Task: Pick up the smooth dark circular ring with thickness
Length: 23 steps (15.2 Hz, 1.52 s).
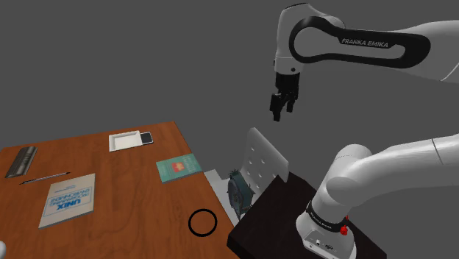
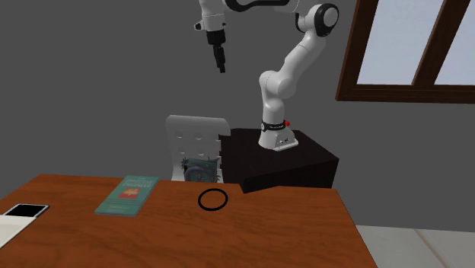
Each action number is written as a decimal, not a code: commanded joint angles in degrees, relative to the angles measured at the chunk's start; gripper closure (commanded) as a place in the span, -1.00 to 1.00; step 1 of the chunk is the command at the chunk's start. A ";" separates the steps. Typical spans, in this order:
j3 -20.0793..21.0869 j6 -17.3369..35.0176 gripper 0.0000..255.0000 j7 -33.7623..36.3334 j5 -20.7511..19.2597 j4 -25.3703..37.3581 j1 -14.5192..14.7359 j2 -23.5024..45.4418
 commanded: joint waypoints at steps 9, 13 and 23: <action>5.10 14.63 -1.00 8.87 5.17 -13.90 1.56 -0.46; 8.10 23.18 -1.00 13.26 7.91 -19.17 2.75 2.10; 16.83 48.85 -1.00 24.60 13.43 -25.65 5.04 19.25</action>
